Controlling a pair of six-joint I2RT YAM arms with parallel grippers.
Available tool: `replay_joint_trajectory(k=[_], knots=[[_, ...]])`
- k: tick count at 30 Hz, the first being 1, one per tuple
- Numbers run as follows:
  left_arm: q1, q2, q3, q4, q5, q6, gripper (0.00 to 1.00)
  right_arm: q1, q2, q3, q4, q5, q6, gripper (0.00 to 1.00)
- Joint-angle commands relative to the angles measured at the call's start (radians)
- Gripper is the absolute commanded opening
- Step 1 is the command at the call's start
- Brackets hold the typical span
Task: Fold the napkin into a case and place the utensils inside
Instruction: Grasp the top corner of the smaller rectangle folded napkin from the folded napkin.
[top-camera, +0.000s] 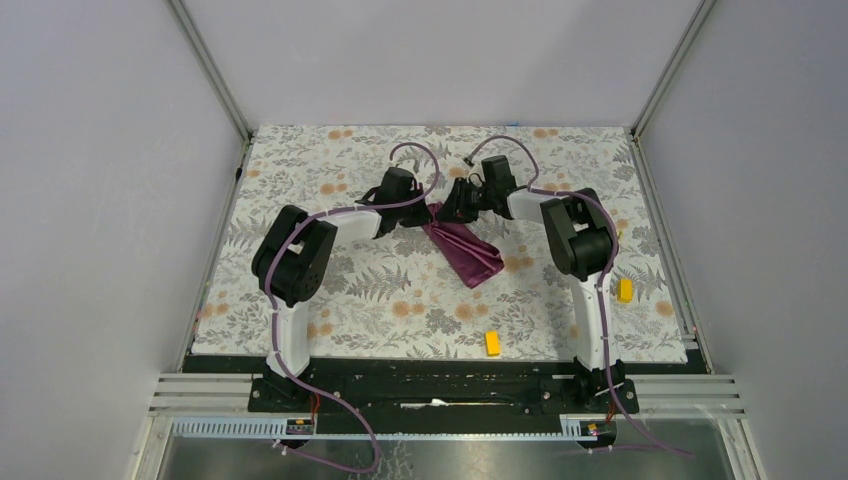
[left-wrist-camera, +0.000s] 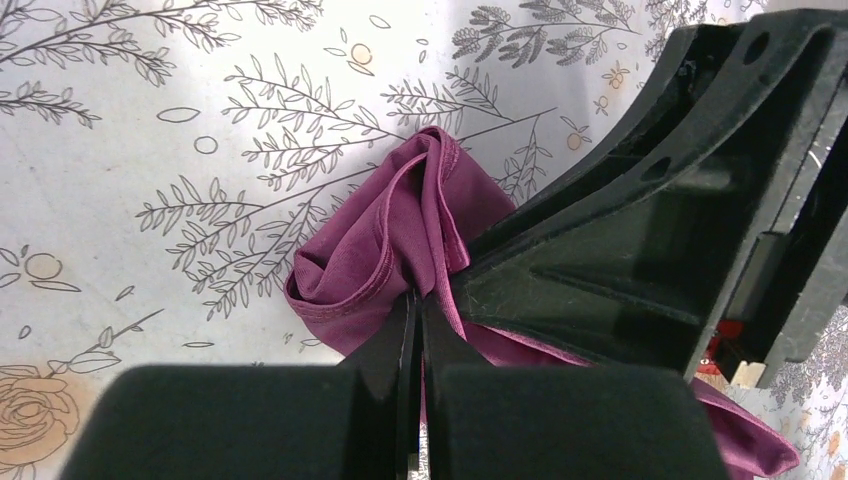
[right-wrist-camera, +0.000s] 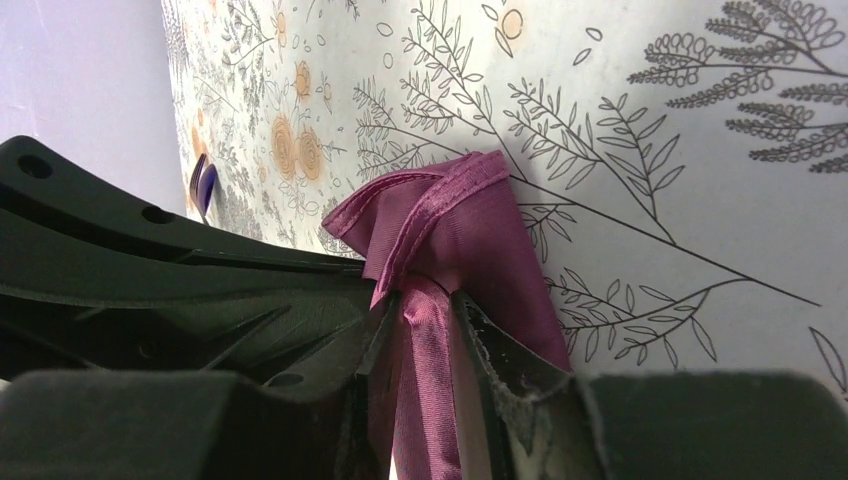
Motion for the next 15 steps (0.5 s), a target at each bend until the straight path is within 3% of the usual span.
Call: replay_joint_trajectory(k=[1,7,15], knots=[[0.005,-0.021,0.016,0.037,0.02,-0.02,0.0,0.046,-0.001,-0.018,-0.039,0.09,-0.053,0.31],[0.006,-0.038,0.023,0.026,0.028,-0.037,0.0,0.074,-0.037,-0.118,0.022,0.137,-0.038,0.21],[0.006,-0.076,0.01,0.033,0.046,-0.071,0.0,0.086,0.018,0.012,-0.101,0.231,-0.027,0.07]])
